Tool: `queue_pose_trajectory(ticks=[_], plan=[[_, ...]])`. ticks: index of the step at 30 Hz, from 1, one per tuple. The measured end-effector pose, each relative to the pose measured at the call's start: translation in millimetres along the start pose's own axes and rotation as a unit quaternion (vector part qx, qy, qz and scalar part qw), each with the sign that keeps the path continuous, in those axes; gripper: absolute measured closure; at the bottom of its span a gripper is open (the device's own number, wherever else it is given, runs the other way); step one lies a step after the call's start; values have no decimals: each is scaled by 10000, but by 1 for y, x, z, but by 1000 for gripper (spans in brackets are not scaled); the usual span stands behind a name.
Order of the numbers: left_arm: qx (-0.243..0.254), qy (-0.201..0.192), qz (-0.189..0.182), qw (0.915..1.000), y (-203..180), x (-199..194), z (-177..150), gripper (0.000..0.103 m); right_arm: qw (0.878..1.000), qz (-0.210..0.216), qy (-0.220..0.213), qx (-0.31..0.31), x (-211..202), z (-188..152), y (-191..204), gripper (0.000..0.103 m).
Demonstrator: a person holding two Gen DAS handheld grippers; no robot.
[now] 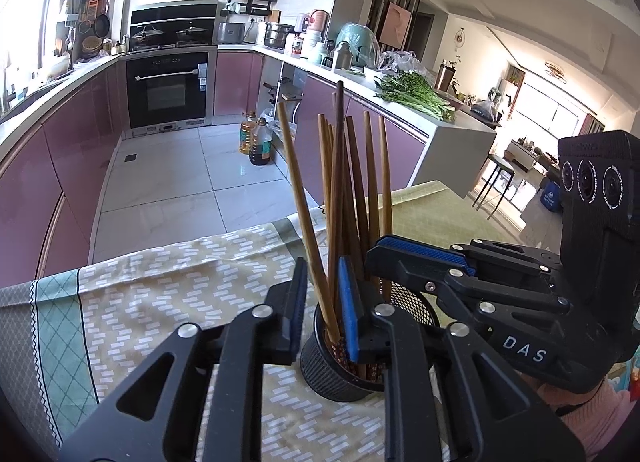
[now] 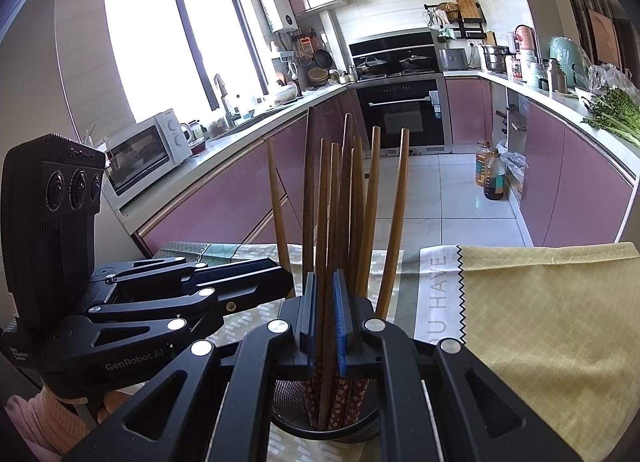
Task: Organize utensils
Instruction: 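Open both grippers to release the chopsticks in the cup and withdraw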
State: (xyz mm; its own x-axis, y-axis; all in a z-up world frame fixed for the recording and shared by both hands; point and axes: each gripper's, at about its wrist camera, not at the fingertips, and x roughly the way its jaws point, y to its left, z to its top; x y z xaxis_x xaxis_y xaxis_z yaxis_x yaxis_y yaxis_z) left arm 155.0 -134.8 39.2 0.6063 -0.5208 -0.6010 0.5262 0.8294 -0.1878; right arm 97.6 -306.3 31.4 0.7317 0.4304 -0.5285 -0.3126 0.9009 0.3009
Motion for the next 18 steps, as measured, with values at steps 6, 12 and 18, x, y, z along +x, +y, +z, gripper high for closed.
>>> queue_pose_trajectory(ticks=[6, 12, 18], plan=[[-57, -205, 160, 9996, 4, -17, -11, 56, 9999, -98, -77, -82, -9, -6, 3, 77], [-166, -606, 573, 9964, 14, -48, -33, 27, 9993, -232, -218, -188, -21, -17, 9, 58], [-231, -918, 834, 9920, 20, -76, -52, 13, 9989, -318, -292, -202, -26, -27, 11, 41]])
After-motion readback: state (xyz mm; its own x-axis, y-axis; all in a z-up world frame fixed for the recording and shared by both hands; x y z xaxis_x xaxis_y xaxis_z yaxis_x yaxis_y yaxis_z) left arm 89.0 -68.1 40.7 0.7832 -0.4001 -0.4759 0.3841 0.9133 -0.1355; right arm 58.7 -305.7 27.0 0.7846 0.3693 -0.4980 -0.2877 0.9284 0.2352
